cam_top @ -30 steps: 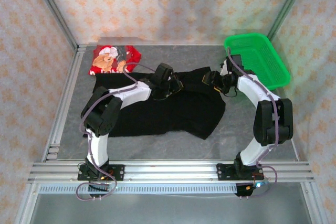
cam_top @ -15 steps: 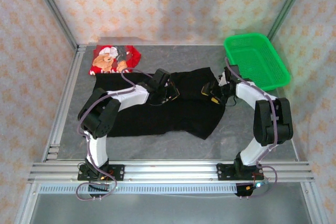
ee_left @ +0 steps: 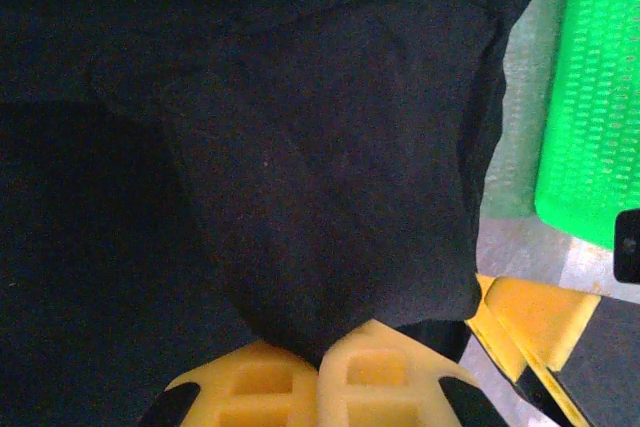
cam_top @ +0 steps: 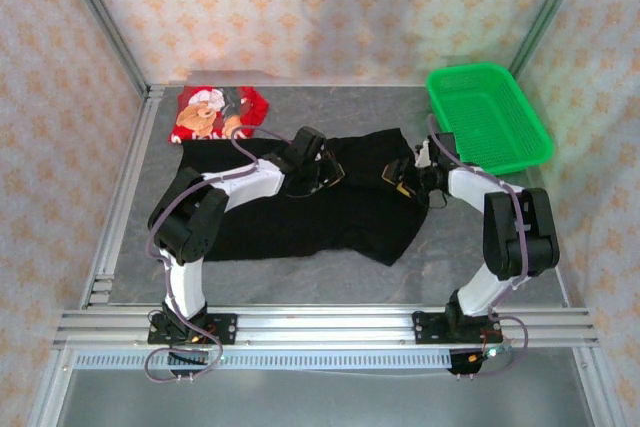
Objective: Fold and stack the t-shirts
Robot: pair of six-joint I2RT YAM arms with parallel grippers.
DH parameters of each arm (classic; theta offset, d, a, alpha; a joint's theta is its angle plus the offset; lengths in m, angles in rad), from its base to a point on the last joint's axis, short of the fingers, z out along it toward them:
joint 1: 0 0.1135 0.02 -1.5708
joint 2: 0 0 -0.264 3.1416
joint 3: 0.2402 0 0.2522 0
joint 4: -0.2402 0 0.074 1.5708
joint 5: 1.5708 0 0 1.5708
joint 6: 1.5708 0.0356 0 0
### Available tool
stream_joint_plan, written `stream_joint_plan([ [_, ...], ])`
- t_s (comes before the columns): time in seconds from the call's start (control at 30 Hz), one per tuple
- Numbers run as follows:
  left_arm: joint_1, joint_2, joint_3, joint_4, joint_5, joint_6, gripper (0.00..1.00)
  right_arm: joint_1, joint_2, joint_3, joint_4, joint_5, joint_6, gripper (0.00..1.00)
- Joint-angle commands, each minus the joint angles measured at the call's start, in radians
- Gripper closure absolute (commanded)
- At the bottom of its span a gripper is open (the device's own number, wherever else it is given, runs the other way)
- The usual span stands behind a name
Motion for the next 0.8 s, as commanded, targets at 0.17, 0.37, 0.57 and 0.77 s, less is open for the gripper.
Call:
stream_joint_plan([
  [0.17, 0.014, 0.011, 0.021, -0.011, 0.009, -0.009, 1.0, 0.028, -0.009, 0.005, 0.096, -0.112, -0.023, 0.45],
  [0.37, 0.025, 0.007, 0.018, -0.01, 0.011, -0.01, 1.0, 0.028, -0.06, -0.054, 0.106, -0.149, -0.028, 0.46],
  [0.57, 0.027, 0.008, 0.023, -0.013, 0.017, -0.011, 1.0, 0.031, -0.091, -0.089, 0.123, -0.175, -0.013, 0.58],
  [0.77, 0.025, 0.002, 0.021, -0.025, 0.027, -0.011, 1.0, 0.031, -0.095, -0.09, 0.207, -0.23, 0.074, 0.76],
])
